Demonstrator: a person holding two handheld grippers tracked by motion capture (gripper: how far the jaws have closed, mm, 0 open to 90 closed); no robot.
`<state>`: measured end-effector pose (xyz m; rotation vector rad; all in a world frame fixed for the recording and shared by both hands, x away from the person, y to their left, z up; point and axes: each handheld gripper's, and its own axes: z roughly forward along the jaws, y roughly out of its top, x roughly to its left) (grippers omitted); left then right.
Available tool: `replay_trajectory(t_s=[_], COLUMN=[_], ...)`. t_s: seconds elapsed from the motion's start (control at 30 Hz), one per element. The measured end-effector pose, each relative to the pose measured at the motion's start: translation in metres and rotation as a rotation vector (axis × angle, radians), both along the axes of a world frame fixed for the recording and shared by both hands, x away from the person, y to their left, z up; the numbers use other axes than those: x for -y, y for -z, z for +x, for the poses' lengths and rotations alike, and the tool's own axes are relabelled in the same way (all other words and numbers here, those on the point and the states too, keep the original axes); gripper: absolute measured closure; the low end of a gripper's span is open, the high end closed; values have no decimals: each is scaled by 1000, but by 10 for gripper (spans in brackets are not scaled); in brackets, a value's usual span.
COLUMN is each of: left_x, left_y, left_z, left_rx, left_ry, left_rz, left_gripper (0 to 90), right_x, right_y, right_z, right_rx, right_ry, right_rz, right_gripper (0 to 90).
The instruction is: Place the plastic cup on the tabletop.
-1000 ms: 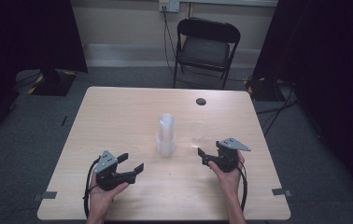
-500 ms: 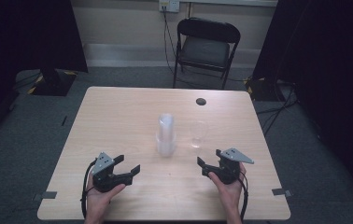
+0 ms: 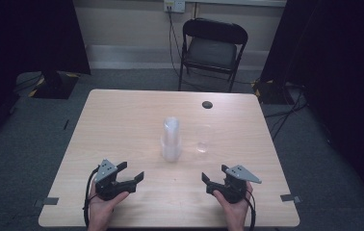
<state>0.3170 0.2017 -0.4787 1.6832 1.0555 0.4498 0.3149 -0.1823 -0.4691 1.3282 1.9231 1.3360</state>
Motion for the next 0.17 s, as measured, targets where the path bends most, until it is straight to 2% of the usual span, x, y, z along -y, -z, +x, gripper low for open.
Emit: replay_trajectory(t_s=[0.17], left_x=[-2], left_y=[3], left_z=[0], left_rx=[-7], left_ry=[-7], left_rz=[0], left_gripper=[192], right_x=[-6], right_y=[4], right_z=[-3], right_rx=[-2], right_ry=[-4], right_rz=[11], right_gripper=[146])
